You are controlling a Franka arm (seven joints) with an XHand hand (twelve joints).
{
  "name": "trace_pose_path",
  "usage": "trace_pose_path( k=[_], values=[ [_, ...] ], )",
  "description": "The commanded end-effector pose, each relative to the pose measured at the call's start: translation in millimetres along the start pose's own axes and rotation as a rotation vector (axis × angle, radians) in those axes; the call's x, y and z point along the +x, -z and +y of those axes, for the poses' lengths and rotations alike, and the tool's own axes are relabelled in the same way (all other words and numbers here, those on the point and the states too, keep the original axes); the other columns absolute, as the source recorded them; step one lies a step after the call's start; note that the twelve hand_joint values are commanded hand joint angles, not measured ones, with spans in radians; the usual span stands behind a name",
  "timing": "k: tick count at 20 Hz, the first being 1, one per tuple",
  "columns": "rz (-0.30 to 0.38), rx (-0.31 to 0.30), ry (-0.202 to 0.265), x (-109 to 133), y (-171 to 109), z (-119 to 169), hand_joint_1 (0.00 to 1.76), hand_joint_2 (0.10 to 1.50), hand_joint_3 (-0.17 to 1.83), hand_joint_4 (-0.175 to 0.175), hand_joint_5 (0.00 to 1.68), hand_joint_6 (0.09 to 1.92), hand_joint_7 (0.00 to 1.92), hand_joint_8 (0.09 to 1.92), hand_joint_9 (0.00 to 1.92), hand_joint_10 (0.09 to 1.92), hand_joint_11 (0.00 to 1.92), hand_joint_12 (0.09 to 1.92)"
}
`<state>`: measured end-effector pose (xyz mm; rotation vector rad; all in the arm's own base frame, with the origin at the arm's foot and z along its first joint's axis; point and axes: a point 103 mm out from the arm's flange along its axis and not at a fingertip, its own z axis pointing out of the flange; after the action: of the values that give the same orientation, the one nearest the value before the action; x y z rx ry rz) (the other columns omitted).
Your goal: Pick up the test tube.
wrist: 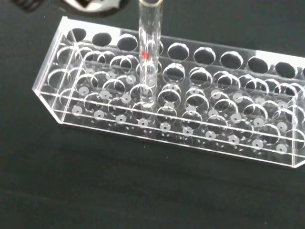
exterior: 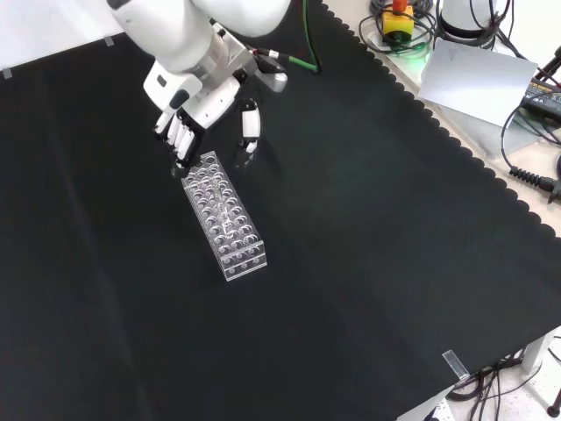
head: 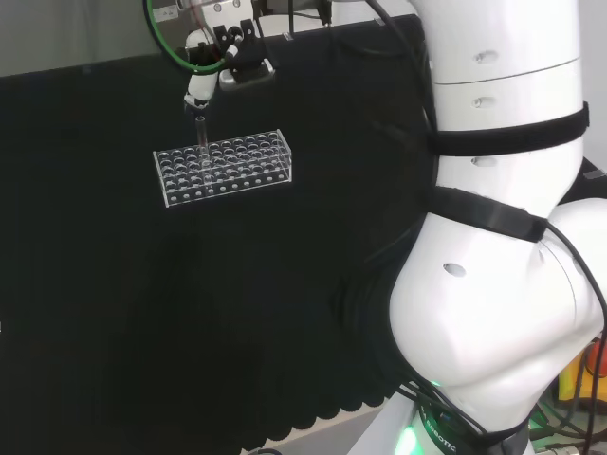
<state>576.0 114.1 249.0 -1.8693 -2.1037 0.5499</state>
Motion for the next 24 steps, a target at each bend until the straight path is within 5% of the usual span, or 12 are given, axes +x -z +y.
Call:
trace_pose_path(
  k=[1, 17, 24],
  values=[
    [-0.052, 0.028, -0.001, 6.6, -16.8, 11.6, 0.84, 0.71, 0.57, -0.147, 0.49, 0.14, 0.63, 0.87, 0.52, 0.85, 0.19, 1.50],
    [-0.160, 0.049, -0.004, 11.6, -43.2, 38.8, 0.88, 0.69, 0.60, -0.142, 0.48, 0.25, 0.80, 0.86, 0.60, 0.81, 0.22, 1.49],
    [-0.124, 0.039, -0.036, 7.4, -48.9, 43.6, 0.93, 0.67, 0.64, -0.143, 0.56, 0.64, 1.09, 0.81, 0.87, 0.71, 0.34, 1.43]
  ],
)
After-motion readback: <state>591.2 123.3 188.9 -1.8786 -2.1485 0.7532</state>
